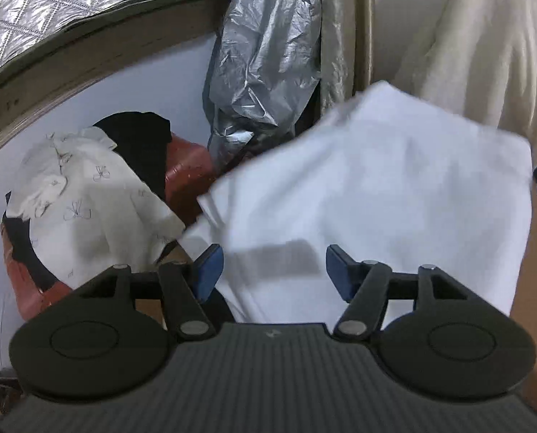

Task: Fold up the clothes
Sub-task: 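Open both grippers and release the shirt on top of the stack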

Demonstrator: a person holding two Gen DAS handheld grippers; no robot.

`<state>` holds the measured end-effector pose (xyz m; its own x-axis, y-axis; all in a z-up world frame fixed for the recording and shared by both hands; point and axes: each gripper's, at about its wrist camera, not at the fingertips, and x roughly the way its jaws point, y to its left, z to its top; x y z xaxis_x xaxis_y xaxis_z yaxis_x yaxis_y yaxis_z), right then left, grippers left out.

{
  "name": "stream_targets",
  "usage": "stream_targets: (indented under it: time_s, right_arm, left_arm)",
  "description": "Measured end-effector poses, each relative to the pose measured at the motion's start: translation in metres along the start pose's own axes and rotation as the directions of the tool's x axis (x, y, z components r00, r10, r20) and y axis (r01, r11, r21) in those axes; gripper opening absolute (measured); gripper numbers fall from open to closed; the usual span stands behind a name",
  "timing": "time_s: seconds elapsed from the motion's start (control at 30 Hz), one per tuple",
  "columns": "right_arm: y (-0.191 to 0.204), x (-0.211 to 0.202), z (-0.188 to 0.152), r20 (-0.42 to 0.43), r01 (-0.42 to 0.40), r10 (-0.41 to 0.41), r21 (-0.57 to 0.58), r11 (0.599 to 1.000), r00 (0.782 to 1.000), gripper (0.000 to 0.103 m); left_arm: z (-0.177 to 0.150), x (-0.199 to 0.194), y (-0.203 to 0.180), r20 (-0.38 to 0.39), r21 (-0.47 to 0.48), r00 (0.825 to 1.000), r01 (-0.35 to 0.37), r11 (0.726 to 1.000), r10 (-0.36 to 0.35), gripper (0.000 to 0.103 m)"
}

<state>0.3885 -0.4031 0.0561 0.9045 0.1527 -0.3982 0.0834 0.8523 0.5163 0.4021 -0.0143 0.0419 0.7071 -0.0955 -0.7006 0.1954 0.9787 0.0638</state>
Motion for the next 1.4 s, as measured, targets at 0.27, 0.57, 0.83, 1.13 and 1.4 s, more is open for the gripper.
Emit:
stream_targets:
  time_s: [0.27, 0.57, 0.83, 1.13, 1.4]
  right_arm:
    - [-0.014, -0.022, -0.043, 0.115, -0.137, 0.119, 0.162, 0.977, 0.986, 0.075]
    - [0.062, 0.032, -0.016, 0.111, 0.046, -0.032, -0.127, 0.991, 0.993, 0.010]
    - [0.048, -0.021, -0.039, 0.048, 0.257, -0.253, -0.203, 0.945, 0.966, 0.055]
    - [0.059, -0.122, -0.078, 0.007, 0.277, -0.286, -0.276, 0.920, 0.958, 0.058]
    - [0.084, -0.204, -0.089, 0.051, 0.120, -0.109, -0.318, 0.940, 0.993, 0.088]
  left_arm:
    - [-0.044, -0.023, -0.020, 0.025, -0.125, 0.981, 0.193, 0.973, -0.191, 0.064]
    - [-0.077, -0.019, -0.027, -0.042, -0.419, 0.981, 0.153, 0.895, -0.187, 0.063]
    - [-0.116, -0.058, -0.039, -0.033, -0.391, 0.982, 0.160, 0.907, -0.187, 0.073]
    - [-0.132, -0.101, -0.062, -0.036, -0.299, 0.984, 0.157, 0.941, -0.176, 0.080]
    - [-0.148, -0.165, -0.083, 0.020, -0.167, 0.989, 0.148, 0.975, -0.147, 0.096]
